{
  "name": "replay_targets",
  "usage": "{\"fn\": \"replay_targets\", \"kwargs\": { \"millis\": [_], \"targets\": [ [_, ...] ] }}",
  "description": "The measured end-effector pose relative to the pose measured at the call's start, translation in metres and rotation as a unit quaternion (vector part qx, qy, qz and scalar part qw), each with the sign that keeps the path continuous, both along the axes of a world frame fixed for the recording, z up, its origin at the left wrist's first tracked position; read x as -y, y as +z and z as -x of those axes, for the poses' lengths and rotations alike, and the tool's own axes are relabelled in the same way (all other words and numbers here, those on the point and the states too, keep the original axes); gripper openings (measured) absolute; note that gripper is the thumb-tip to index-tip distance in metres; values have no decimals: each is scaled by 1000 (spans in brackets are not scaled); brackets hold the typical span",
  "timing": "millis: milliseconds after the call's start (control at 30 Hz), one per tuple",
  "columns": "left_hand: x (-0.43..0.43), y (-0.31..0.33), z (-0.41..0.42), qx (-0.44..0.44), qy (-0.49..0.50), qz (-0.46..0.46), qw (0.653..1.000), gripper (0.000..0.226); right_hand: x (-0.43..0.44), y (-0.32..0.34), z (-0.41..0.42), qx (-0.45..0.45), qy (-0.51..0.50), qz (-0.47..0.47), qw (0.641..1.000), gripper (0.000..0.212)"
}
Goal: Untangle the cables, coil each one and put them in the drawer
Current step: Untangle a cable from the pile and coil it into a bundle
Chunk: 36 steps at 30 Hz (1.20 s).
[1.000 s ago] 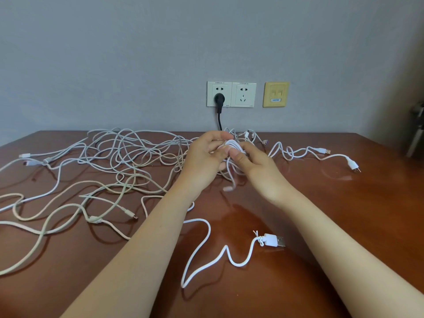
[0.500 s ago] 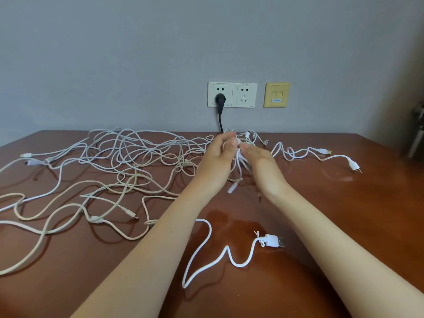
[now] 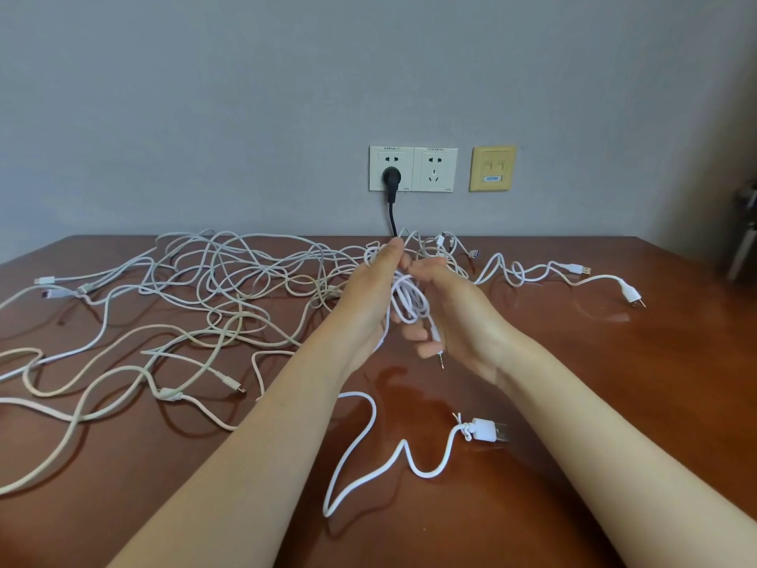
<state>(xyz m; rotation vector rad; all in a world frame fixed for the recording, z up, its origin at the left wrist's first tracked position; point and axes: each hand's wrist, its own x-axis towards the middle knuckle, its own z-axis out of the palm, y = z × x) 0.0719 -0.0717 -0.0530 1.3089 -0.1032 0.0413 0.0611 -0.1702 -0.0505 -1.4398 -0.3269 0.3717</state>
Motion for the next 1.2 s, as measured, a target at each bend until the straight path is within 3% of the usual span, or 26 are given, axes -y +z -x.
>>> {"fn": "replay_targets", "kwargs": {
  "millis": [100, 167, 267, 400, 600, 733, 800, 867, 1000, 1200],
  "targets": [
    [-3, 0, 0, -2, 5, -32, 999, 40, 2, 2, -1, 19, 18, 10, 1000, 5],
    [-4, -1, 1, 6, -36, -18, 999, 43, 5, -1, -3, 44, 17, 39, 998, 23],
    [-10, 5, 1, 17, -94, 60, 994, 45, 11, -5, -10, 64, -20, 119, 991, 34],
    [-25, 12, -1, 14, -77, 184, 980, 41, 20, -5, -17, 73, -57, 158, 983, 46],
    [-29, 16, -3, -10, -60, 305, 950, 44, 23, 0, -14, 9, -75, 49, 996, 46],
    [-38, 13, -9, -15, -82, 291, 953, 42, 25, 7, -9, -24, -64, -9, 998, 36],
    [-42, 10, -11, -19, -91, 296, 951, 47, 24, 11, -5, -12, -58, -13, 998, 28],
    [-45, 7, -14, -30, -114, 308, 944, 58, 24, 12, -3, 56, -77, 53, 994, 23],
    [-48, 6, -16, -47, -166, 307, 936, 62, 24, 10, 0, 211, -90, 282, 931, 11],
    [-48, 6, -9, -28, -238, 312, 920, 44, 32, 5, -10, 344, -210, 383, 831, 24]
  ]
}}
